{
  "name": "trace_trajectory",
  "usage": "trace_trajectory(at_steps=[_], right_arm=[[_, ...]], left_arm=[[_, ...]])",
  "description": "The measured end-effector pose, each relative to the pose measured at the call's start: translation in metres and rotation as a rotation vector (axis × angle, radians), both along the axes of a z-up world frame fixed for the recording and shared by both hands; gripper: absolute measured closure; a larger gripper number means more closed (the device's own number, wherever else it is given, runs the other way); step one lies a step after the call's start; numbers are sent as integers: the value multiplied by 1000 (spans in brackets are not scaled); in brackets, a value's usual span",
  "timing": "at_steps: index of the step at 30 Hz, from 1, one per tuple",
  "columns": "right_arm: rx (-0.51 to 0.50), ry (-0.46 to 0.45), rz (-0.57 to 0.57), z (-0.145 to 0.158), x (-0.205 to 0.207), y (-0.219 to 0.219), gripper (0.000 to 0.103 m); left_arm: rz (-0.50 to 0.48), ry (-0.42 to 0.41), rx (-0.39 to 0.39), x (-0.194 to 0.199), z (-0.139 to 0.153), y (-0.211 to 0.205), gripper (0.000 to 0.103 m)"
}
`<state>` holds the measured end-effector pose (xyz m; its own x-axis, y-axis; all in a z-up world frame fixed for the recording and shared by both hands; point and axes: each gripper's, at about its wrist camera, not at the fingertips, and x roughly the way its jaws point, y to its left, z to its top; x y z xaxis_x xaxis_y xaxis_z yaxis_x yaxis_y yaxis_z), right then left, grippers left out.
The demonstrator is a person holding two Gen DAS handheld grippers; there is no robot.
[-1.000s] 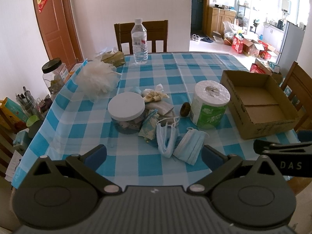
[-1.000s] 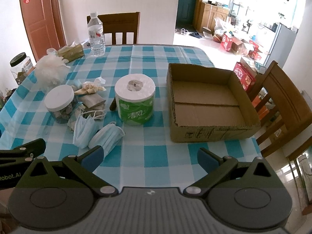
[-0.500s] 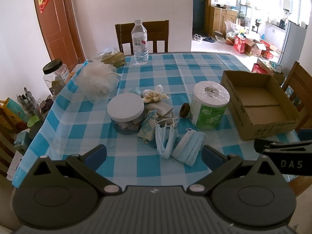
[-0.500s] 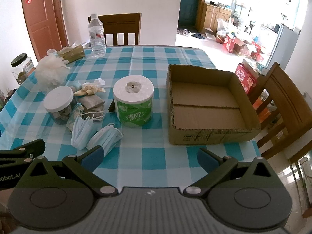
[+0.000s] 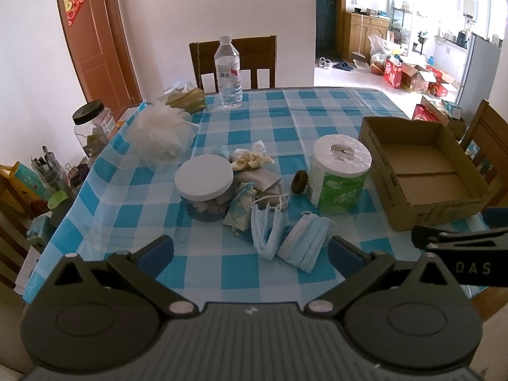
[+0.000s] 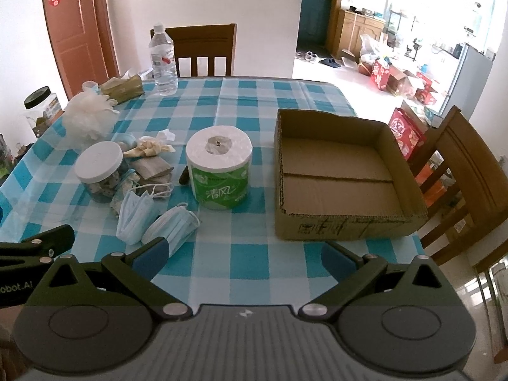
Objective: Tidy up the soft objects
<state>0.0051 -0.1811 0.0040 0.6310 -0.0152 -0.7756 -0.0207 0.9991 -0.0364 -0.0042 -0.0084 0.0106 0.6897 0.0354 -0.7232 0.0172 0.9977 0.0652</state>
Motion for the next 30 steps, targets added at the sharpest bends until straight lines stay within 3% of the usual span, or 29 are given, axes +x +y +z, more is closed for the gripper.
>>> trace_trajectory(at_steps=[16,30], right_arm=[[-7,-25,76,-2,-1,-15,0],[-31,-90,168,-22,0,-6,0]], left_arm=[[-3,-7,20,-3,-2,-19,1],[-100,-61,32,6,-28,-7,1]])
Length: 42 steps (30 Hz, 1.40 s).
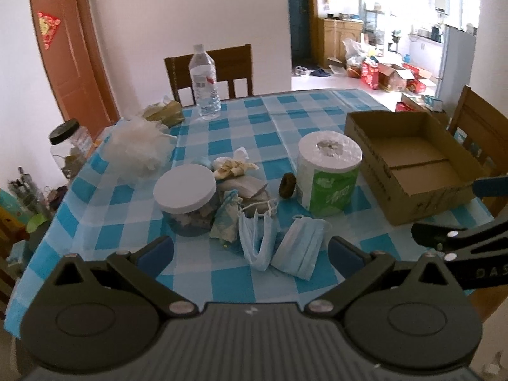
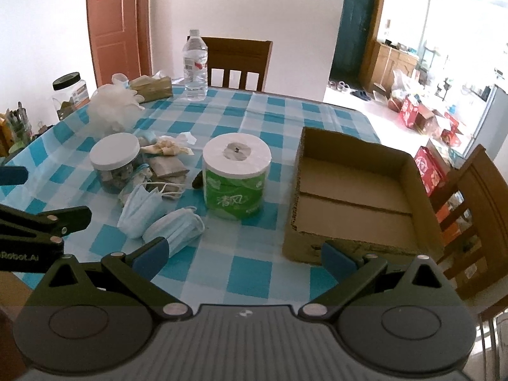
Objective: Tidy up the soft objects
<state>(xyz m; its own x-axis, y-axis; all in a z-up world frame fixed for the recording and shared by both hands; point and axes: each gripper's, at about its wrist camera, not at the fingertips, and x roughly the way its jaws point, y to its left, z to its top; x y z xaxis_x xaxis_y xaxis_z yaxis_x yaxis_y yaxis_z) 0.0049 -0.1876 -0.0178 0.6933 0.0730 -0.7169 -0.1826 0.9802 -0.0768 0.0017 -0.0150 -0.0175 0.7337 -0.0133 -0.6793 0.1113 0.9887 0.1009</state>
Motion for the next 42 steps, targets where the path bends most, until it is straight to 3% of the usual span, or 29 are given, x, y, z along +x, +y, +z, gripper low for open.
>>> trace_trajectory(at_steps=[13,16,20,26,36,42], right_arm=[[15,56,-6,-41,12,14,0],[18,82,-14,-50,14,17,0],[23,112,-36,-59,18,19,0],[18,138,-56,-67,24,23,0],[26,162,-74,-73,28,25,0],[17,170,-69,-75,25,28,0]], left_arm=[[-122,73,-1,44,-56,23,1],[-150,98,-2,57,-70,23,8],[-192,114,-1,72,-83,20,28],[-214,154,-8,94,-100,20,40],[-227,196,-10,115,-118,15,51],[-205,208,-43,124,-122,18,74]])
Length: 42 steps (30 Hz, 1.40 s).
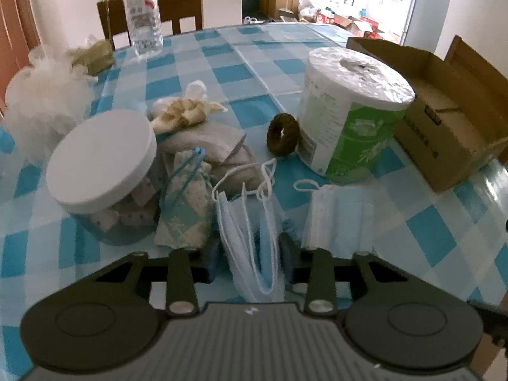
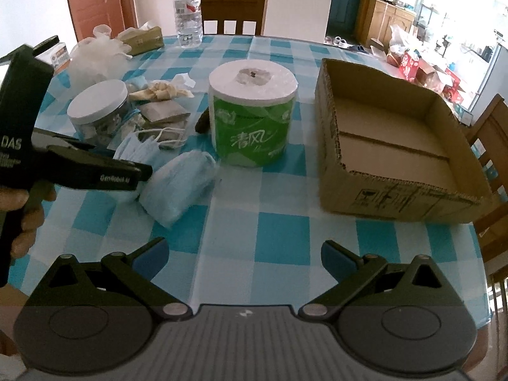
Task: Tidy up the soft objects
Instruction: 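Grasp a blue face mask by its ear loops with the left tool while the right tool grasps another mask, then lift the held masks and carry them toward the cardboard box with both tools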
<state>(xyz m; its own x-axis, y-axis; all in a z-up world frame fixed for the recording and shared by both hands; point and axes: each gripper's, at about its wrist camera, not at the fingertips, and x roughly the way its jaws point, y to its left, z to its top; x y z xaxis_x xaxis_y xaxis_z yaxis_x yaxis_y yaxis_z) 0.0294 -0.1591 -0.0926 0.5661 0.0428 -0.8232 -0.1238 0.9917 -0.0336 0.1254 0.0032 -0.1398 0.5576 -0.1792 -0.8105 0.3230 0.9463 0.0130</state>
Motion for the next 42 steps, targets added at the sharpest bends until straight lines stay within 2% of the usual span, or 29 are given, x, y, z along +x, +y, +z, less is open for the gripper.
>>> trace_trajectory(at_steps=[2,7,16,25,33,37,42], right_arm=[[-8,2,4,0,-1,3,0],[-13,3,28,-1,-3,8,0],[14,3,109,-15,9,29,0],[13,2,172,-41,45,65,1],[-12,-8,65,-59,83,76,1],[-33,-2,29,-59,84,67,2],[-51,7,-13,-58,76,52,4]], left_arm=[[8,19,-25,1,-1,3,81],[4,22,-44,-1,1,7,85],[-29,4,-38,-23,16,23,85],[-18,14,-28,-43,21,55,85],[13,37,-30,-44,13,76,85],[13,48,-31,-43,10,77,80],[12,50,-21,-41,6,76,78]])
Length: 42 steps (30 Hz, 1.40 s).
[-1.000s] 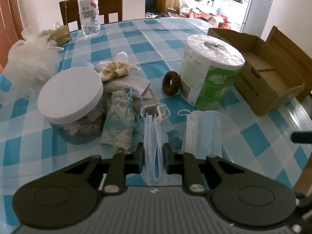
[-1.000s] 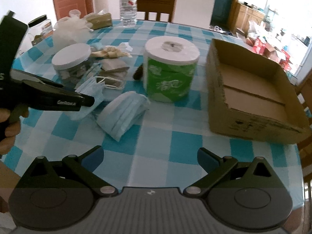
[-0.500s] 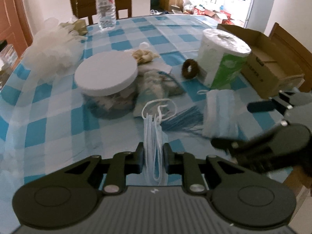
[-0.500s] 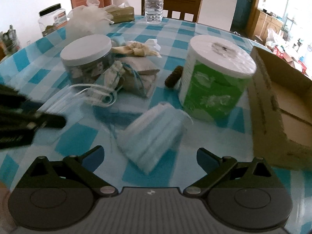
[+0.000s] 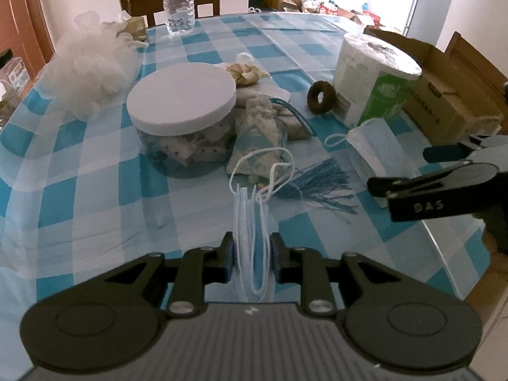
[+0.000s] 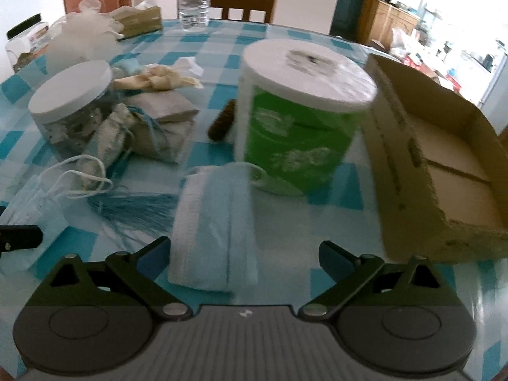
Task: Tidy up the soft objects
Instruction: 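Lift the held masks and carry them toward the cardboard box with both tools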
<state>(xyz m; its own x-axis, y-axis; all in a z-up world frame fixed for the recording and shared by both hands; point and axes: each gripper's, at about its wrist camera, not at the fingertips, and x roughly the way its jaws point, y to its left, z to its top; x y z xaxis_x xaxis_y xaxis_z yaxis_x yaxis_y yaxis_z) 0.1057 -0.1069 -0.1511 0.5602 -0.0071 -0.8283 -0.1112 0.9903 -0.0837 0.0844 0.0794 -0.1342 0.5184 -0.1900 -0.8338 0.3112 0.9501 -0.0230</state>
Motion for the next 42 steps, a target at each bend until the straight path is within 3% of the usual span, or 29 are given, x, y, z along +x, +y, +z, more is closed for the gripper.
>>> trace_trajectory(at_steps=[8,11,13,20,26,32,42], right_arm=[[8,-18,41,-2,9,11,23],[6,-9,67,-3,12,17,33],[12,-2,78,-2,13,18,46],[-32,28,114,10,6,26,70],[-45,30,159,29,-7,23,73],[4,34,214,54,-17,5,74],[26,12,229,102,-30,-66,74]], left_arm=[[-6,6,14,5,-6,-5,77],[-6,9,15,7,-8,-6,77],[-7,12,13,8,-9,-6,78],[-31,29,-22,12,-6,0,84],[-93,42,-21,9,6,0,84],[-121,47,-7,2,31,-3,84],[-215,56,8,-10,85,-41,84]])
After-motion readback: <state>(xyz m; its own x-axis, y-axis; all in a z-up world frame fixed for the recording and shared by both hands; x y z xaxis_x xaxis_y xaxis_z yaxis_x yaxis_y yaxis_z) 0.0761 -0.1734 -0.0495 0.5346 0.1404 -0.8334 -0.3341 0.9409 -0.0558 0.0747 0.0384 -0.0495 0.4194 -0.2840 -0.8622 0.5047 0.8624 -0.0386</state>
